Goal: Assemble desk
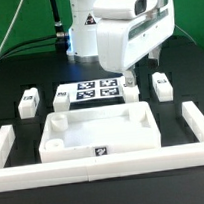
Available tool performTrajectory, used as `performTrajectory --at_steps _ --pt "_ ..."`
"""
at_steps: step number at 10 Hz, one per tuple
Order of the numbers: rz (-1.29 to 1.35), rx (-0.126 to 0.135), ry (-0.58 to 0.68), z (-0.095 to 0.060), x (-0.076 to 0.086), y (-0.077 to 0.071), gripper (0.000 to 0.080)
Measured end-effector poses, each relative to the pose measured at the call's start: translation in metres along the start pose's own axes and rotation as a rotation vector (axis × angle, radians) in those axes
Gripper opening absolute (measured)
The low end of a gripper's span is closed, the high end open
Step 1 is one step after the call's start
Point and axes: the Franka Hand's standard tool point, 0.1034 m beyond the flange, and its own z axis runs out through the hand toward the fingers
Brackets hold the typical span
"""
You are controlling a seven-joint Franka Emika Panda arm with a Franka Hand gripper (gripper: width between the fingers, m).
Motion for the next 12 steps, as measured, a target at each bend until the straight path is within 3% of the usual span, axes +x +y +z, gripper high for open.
performTrajectory --at_steps 7,12 --pt "-0.033 0.001 0.000 0.001 -0.002 0.001 0.0649" --pt "-0.516 0.028 -0.001 0.035 -0.082 0.016 0.0649"
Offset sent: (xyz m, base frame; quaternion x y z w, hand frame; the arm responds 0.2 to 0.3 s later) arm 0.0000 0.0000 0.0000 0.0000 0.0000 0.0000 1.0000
